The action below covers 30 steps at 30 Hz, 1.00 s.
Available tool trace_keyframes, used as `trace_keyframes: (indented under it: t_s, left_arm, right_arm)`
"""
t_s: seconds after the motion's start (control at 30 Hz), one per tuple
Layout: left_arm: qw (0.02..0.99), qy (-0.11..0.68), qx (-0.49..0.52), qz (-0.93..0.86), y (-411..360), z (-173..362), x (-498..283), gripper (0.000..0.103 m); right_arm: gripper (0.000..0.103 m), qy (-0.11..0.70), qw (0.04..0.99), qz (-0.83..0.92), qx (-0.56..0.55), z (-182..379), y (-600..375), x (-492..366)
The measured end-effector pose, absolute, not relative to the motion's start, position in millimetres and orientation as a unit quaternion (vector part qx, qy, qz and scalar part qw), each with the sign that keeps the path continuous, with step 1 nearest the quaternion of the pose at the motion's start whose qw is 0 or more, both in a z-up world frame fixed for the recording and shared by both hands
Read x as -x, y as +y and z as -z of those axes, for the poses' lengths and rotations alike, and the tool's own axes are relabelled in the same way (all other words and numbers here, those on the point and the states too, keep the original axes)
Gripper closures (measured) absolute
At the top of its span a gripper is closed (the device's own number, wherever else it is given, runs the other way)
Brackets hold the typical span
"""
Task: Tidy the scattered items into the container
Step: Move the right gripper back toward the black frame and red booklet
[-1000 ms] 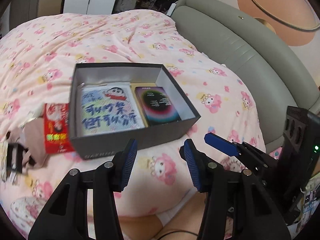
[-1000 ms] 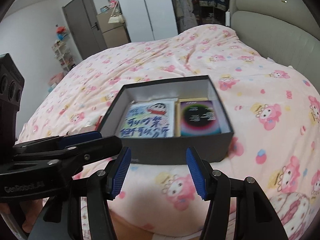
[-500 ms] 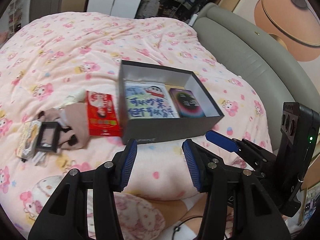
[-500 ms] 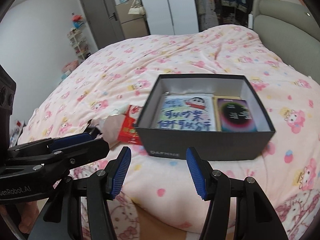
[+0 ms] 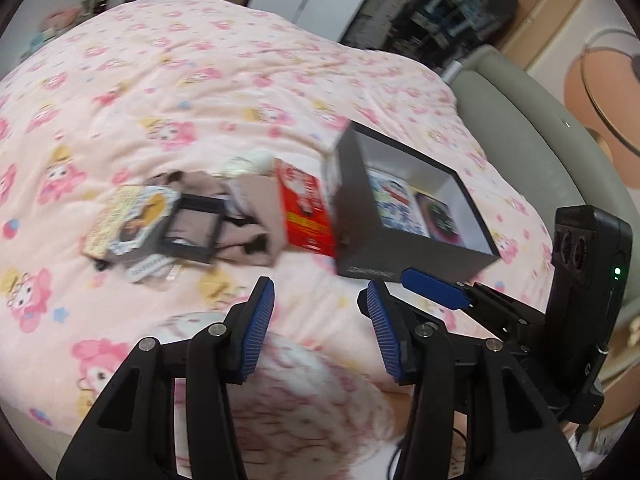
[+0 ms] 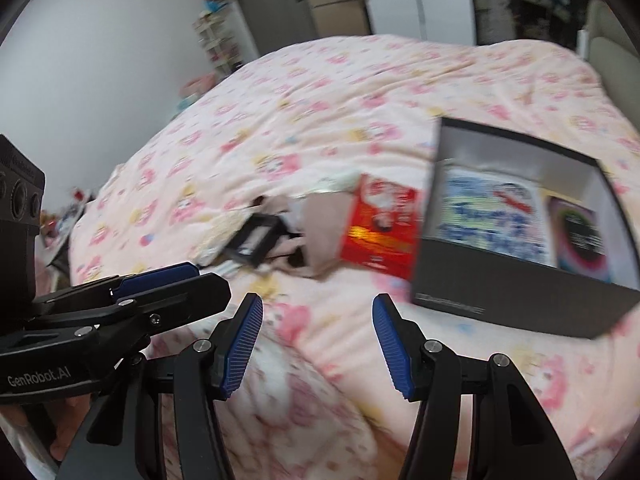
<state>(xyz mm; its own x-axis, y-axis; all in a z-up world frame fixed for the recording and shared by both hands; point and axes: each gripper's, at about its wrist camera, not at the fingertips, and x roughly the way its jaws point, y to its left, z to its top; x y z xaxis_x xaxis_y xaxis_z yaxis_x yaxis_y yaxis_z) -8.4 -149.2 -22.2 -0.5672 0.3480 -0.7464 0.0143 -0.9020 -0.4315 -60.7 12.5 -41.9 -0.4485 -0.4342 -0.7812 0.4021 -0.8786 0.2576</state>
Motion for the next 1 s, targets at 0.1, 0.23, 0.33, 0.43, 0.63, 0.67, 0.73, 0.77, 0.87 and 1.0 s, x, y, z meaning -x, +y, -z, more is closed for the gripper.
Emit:
trace_keyframes:
  t_s: [0.1, 0.23, 0.33, 0.43, 0.63, 0.67, 0.73, 0.77, 0.87, 1.0]
  left_arm:
    - [0.067, -0.213, 0.459, -0.86, -175.7, 31.7, 9.6, 0.054]
    - [0.018, -0.235, 0.48, -0.845, -216.9, 58.3, 19.4, 0.054]
    - [-0.002, -0.246, 0.499, -0.831, -238.5, 81.9, 32.2, 0.055]
    - [0.005, -0.281, 0.52, -0.807, -253.2, 103.8, 43.5, 0.055]
    - [-0.005, -0.288, 0.535, -0.795, -263.9, 123.9, 46.2, 0.055]
    - [-0.007, -0.289, 0.535, -0.794, -265.1, 125.6, 46.0, 0.055]
    - [-0.007, -0.293, 0.536, -0.792, -267.7, 128.4, 45.9, 0.055]
    - [-0.006, -0.296, 0.535, -0.791, -267.9, 129.4, 45.6, 0.055]
    - [-0.003, -0.297, 0.534, -0.791, -266.5, 127.4, 44.7, 0.055]
    - [0.007, -0.285, 0.532, -0.797, -254.4, 114.9, 44.2, 0.055]
  right_arm:
    - [0.049, -0.013, 0.254, 0.841, -0.478, 51.9, -5.6, 74.2]
    - [0.049, -0.031, 0.286, 0.809, -0.513, 71.9, -28.3, 96.8]
    - [0.049, -0.038, 0.302, 0.787, -0.536, 88.7, -46.2, 113.2]
    - [0.049, -0.05, 0.303, 0.772, -0.557, 106.1, -62.5, 130.9]
    - [0.049, -0.057, 0.301, 0.753, -0.582, 130.0, -84.8, 155.5]
    - [0.049, -0.053, 0.293, 0.751, -0.589, 136.1, -88.7, 160.0]
    - [0.049, -0.058, 0.29, 0.742, -0.601, 147.2, -94.2, 168.0]
    - [0.054, -0.07, 0.296, 0.735, -0.606, 152.0, -94.9, 171.5]
    - [0.078, -0.096, 0.3, 0.726, -0.611, 159.7, -88.1, 171.9]
    - [0.091, -0.113, 0.302, 0.737, -0.594, 148.0, -67.0, 157.3]
